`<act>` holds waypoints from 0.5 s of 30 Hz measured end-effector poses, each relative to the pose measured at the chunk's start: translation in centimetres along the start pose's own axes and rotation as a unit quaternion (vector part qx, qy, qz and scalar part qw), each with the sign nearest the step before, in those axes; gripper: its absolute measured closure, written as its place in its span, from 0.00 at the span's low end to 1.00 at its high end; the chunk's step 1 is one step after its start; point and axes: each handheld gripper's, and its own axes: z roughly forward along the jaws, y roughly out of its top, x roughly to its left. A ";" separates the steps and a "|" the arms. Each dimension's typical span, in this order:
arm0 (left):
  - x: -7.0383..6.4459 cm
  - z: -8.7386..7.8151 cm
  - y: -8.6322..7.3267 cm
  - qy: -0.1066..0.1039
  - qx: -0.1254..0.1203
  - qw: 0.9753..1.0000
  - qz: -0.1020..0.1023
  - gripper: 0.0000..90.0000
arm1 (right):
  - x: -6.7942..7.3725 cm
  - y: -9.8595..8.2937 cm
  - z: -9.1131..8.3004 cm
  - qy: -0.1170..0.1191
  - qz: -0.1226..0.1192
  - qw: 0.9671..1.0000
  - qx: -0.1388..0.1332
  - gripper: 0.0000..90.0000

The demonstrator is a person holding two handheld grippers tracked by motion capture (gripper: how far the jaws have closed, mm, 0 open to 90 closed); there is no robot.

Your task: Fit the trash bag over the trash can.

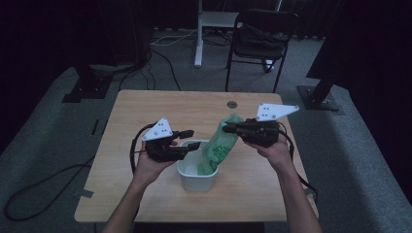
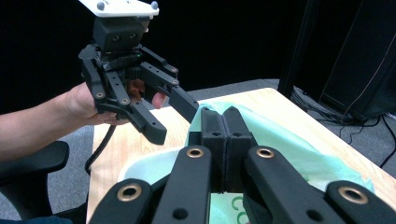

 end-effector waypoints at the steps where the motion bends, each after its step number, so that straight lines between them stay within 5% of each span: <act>1: -0.2 0.2 0.2 -0.005 -0.001 1.000 0.001 0.57 | 0.0 0.0 0.0 0.000 0.000 1.000 0.000 1.00; 10: -0.3 2.3 1.0 -0.053 0.003 0.999 0.005 0.58 | 0.0 -0.1 0.8 0.012 0.006 1.000 -0.005 1.00; 15: -0.6 3.3 1.3 -0.057 -0.012 0.998 0.013 0.68 | 0.2 0.0 1.2 0.019 0.006 1.000 -0.009 1.00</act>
